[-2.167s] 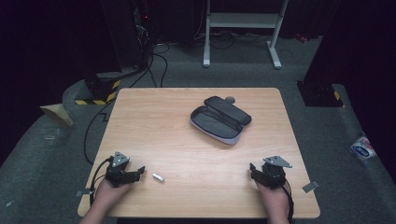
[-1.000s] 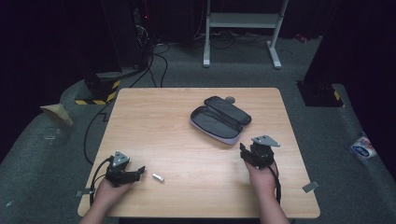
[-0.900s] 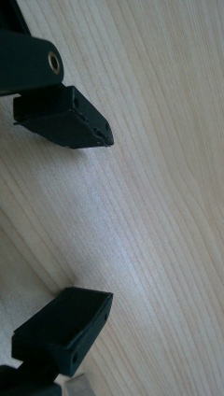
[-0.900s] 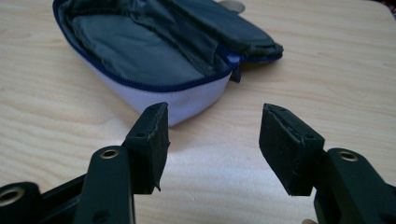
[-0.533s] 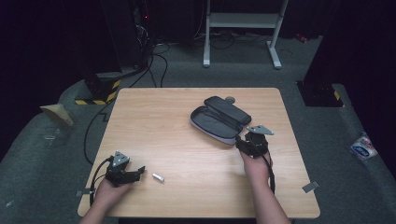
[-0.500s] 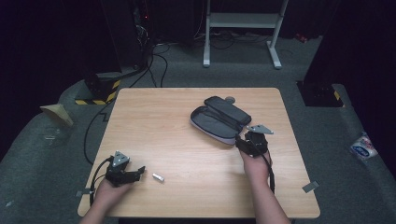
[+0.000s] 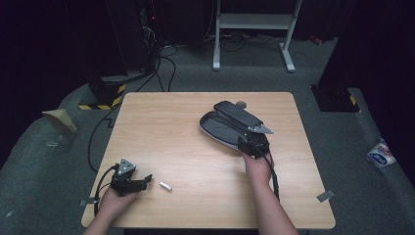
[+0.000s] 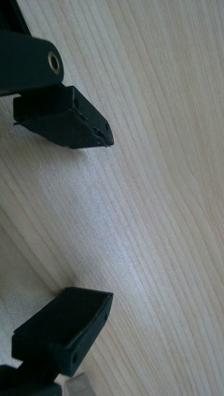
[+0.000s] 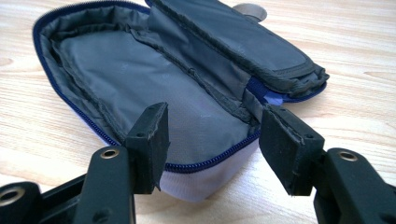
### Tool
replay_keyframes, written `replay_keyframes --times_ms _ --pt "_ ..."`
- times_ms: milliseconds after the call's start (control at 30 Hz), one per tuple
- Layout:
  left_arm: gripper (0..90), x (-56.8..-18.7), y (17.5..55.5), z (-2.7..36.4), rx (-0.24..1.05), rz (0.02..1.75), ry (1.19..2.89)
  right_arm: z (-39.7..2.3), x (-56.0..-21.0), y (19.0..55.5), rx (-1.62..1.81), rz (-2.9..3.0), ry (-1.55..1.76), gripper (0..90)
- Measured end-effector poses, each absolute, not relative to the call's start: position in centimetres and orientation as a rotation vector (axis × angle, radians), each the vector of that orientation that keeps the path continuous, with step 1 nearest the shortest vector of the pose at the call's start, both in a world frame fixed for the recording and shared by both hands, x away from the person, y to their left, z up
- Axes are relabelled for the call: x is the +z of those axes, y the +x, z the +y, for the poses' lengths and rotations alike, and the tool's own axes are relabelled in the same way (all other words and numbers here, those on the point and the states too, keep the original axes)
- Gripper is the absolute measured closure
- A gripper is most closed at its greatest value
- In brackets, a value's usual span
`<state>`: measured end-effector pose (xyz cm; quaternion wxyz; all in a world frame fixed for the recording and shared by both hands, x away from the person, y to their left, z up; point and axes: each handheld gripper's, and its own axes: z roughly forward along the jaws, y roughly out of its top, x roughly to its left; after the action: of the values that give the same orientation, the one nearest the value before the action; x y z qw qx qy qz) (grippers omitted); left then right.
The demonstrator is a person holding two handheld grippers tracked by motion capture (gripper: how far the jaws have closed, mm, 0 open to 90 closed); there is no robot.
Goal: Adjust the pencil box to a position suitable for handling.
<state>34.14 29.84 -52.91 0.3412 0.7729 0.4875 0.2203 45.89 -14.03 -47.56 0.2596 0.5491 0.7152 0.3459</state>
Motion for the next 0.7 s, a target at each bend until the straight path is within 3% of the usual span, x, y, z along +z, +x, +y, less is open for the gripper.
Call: replay_keyframes --times_ms 700 --pt "21.0 -52.9 34.0 29.8 0.573 1.277 2.002 -17.7 -49.0 45.3 0.846 1.919 1.539 45.5"
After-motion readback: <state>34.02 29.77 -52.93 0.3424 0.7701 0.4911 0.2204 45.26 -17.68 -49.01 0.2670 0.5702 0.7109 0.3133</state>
